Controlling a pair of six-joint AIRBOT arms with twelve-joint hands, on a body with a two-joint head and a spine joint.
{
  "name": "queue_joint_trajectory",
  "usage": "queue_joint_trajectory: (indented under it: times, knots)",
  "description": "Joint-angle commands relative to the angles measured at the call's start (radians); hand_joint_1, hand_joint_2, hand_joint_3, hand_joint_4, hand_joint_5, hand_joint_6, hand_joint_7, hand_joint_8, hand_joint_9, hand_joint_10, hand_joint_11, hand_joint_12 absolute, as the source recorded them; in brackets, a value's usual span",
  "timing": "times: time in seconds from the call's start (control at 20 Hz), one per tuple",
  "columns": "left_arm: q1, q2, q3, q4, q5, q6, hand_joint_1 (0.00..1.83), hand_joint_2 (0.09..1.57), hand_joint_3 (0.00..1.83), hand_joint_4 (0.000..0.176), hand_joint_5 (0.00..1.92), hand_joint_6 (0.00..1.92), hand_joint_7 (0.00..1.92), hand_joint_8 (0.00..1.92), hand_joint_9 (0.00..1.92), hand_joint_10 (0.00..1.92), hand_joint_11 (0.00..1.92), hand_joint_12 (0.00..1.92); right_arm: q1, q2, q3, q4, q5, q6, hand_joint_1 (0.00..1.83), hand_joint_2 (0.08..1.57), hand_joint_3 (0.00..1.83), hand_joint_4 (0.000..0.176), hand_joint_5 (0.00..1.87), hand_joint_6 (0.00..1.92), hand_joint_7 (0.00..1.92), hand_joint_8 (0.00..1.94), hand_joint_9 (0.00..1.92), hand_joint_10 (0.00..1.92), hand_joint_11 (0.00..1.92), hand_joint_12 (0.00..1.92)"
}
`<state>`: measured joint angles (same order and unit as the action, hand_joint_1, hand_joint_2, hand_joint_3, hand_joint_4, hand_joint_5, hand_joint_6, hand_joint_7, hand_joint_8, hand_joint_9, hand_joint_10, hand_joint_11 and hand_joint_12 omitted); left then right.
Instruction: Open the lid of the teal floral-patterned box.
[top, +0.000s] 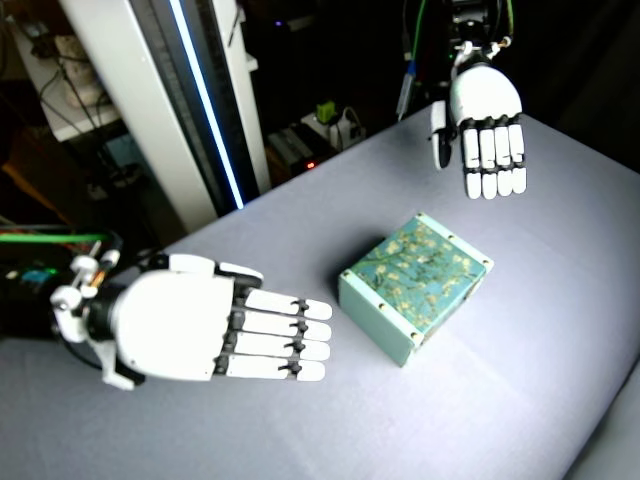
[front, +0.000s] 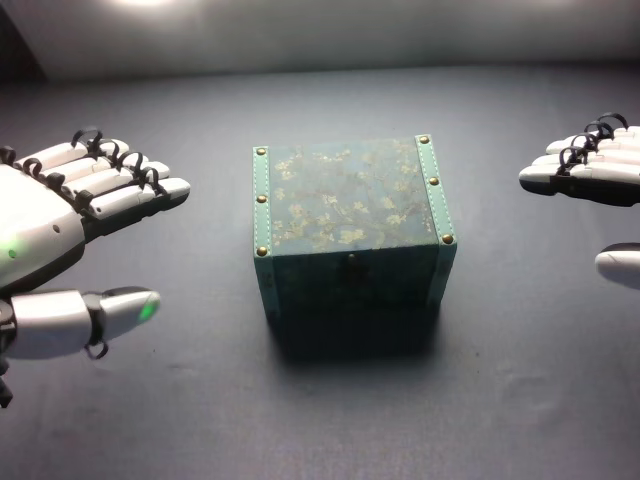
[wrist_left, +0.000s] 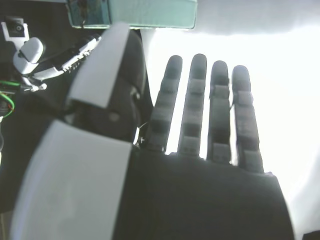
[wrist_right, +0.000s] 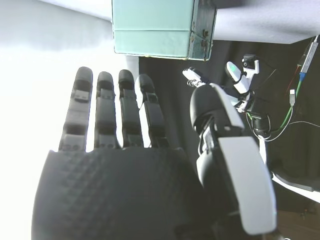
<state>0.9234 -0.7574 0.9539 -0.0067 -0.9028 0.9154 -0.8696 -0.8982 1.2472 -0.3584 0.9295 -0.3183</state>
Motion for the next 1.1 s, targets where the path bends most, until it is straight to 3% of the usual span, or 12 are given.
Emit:
queue_joint_trajectory:
  times: [0.0,0.15,0.25,0.35,0.4,0.55,0.65,0.75,0.85,1.05]
  knots:
    - [-0.013,0.006,0.007,-0.012,-0.109,-0.002,0.00,1.37,0.01,0.000,0.13,0.00,0.13,0.00,0.13,0.01,0.00,0.22,0.010,0.004,0.004,0.033,0.103,0.009,0.23,1.46,0.01,0.000,0.15,0.00,0.16,0.00,0.10,0.00,0.05,0.20]
    - [-0.019,0.003,0.007,0.002,-0.086,-0.002,0.00,1.47,0.01,0.000,0.16,0.00,0.20,0.01,0.25,0.01,0.00,0.36,0.015,0.003,0.005,0.007,0.092,0.021,0.18,1.44,0.00,0.000,0.16,0.00,0.16,0.00,0.12,0.01,0.06,0.20]
    - [-0.039,0.002,0.011,0.035,-0.036,-0.008,0.02,1.49,0.00,0.000,0.18,0.00,0.22,0.00,0.27,0.00,0.00,0.48,0.028,-0.007,0.013,-0.030,0.068,0.041,0.05,1.45,0.00,0.000,0.13,0.00,0.13,0.00,0.11,0.01,0.06,0.20]
    - [-0.086,-0.001,0.034,0.114,0.062,-0.057,0.12,1.49,0.00,0.000,0.14,0.00,0.20,0.00,0.27,0.00,0.00,0.43,0.061,-0.025,0.036,-0.106,0.020,0.085,0.00,1.46,0.00,0.000,0.13,0.00,0.13,0.01,0.10,0.00,0.01,0.27]
    - [-0.108,-0.004,0.046,0.162,0.100,-0.099,0.12,1.49,0.00,0.000,0.11,0.00,0.16,0.00,0.23,0.00,0.00,0.37,0.078,-0.032,0.046,-0.145,-0.003,0.104,0.00,1.45,0.00,0.000,0.10,0.00,0.09,0.00,0.06,0.00,0.00,0.21]
    - [-0.157,-0.022,0.065,0.278,0.162,-0.190,0.04,1.45,0.00,0.000,0.04,0.00,0.20,0.00,0.25,0.00,0.01,0.41,0.122,-0.042,0.056,-0.224,-0.048,0.132,0.00,1.42,0.00,0.000,0.15,0.01,0.12,0.01,0.10,0.01,0.02,0.34]
    - [-0.192,-0.044,0.075,0.351,0.198,-0.227,0.09,1.44,0.00,0.000,0.05,0.00,0.11,0.00,0.15,0.00,0.00,0.30,0.152,-0.054,0.063,-0.282,-0.073,0.154,0.00,1.36,0.00,0.000,0.14,0.00,0.12,0.00,0.07,0.00,0.00,0.29]
    - [-0.221,-0.067,0.090,0.422,0.212,-0.290,0.00,1.43,0.00,0.000,0.05,0.00,0.06,0.00,0.10,0.00,0.00,0.25,0.175,-0.069,0.074,-0.331,-0.090,0.176,0.00,1.30,0.00,0.000,0.15,0.00,0.14,0.00,0.13,0.01,0.07,0.33]
    - [-0.249,-0.078,0.089,0.479,0.227,-0.309,0.00,1.42,0.00,0.000,0.05,0.00,0.05,0.00,0.07,0.00,0.00,0.21,0.204,-0.097,0.104,-0.406,-0.101,0.251,0.00,1.23,0.00,0.000,0.11,0.00,0.11,0.00,0.15,0.00,0.09,0.32]
    - [-0.266,-0.090,0.093,0.502,0.248,-0.309,0.02,1.45,0.00,0.000,0.03,0.00,0.04,0.01,0.04,0.00,0.01,0.14,0.215,-0.119,0.122,-0.440,-0.107,0.281,0.00,1.18,0.00,0.000,0.06,0.00,0.12,0.01,0.25,0.03,0.23,0.37]
